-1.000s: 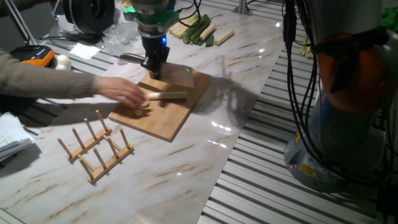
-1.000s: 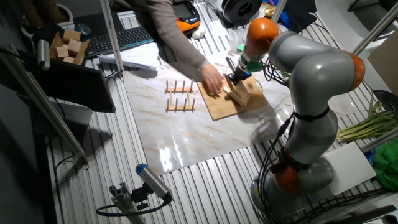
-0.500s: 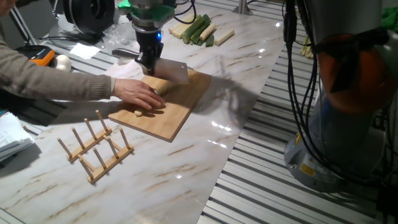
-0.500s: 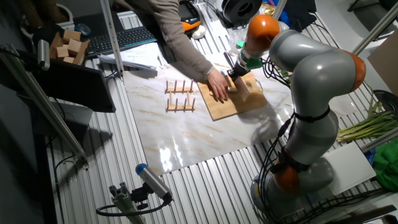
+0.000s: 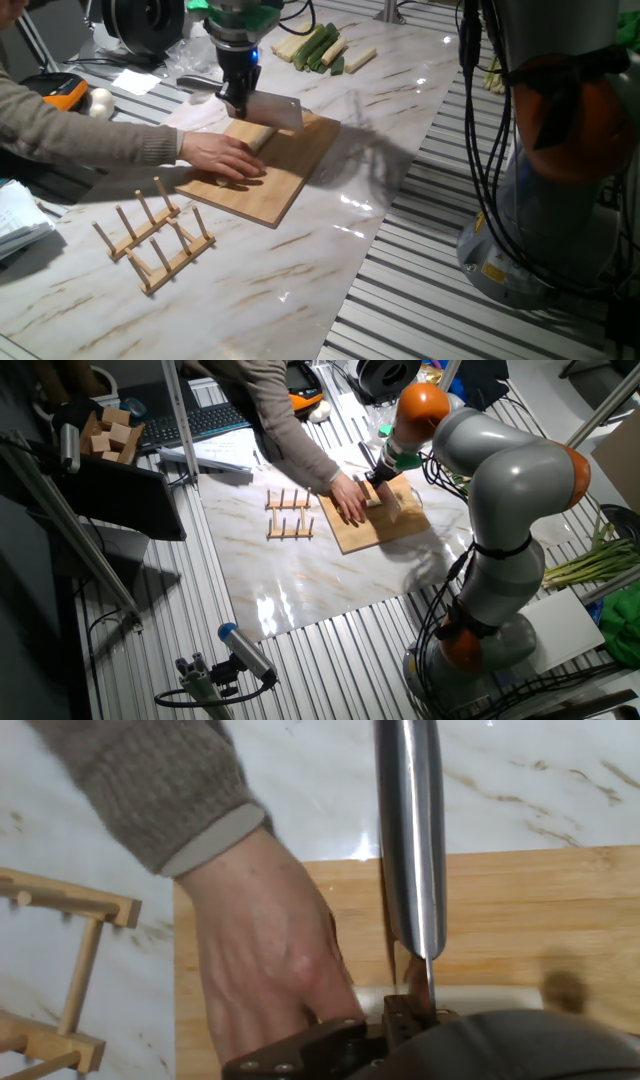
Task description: Chop the scallions
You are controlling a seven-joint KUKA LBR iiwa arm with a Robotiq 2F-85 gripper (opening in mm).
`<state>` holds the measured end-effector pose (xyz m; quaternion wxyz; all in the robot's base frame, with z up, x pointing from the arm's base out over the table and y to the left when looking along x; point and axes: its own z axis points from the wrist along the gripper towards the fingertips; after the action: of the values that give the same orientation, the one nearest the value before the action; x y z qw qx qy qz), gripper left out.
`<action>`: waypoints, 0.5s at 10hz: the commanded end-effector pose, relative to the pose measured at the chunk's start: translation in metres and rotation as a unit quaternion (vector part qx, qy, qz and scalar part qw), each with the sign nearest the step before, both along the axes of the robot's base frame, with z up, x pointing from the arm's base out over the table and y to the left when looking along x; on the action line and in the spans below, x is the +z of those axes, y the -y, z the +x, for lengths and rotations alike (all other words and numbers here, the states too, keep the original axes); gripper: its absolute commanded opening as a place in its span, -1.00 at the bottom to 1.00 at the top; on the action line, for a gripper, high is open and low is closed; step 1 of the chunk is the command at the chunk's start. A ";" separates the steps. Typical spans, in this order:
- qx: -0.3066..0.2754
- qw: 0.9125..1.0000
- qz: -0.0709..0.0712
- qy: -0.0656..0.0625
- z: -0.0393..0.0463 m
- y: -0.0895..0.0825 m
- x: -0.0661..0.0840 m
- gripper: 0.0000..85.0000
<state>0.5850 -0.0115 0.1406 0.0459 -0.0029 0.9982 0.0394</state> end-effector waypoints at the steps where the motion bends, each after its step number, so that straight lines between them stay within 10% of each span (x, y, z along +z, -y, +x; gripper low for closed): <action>1: -0.001 1.000 0.000 -0.003 0.0007 -0.001 0.000 -1.00; 5: -0.033 0.999 -0.013 -0.029 0.0014 -0.004 0.003 -1.00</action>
<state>0.5859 -0.0069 0.1448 0.0159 0.0325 0.9990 0.0255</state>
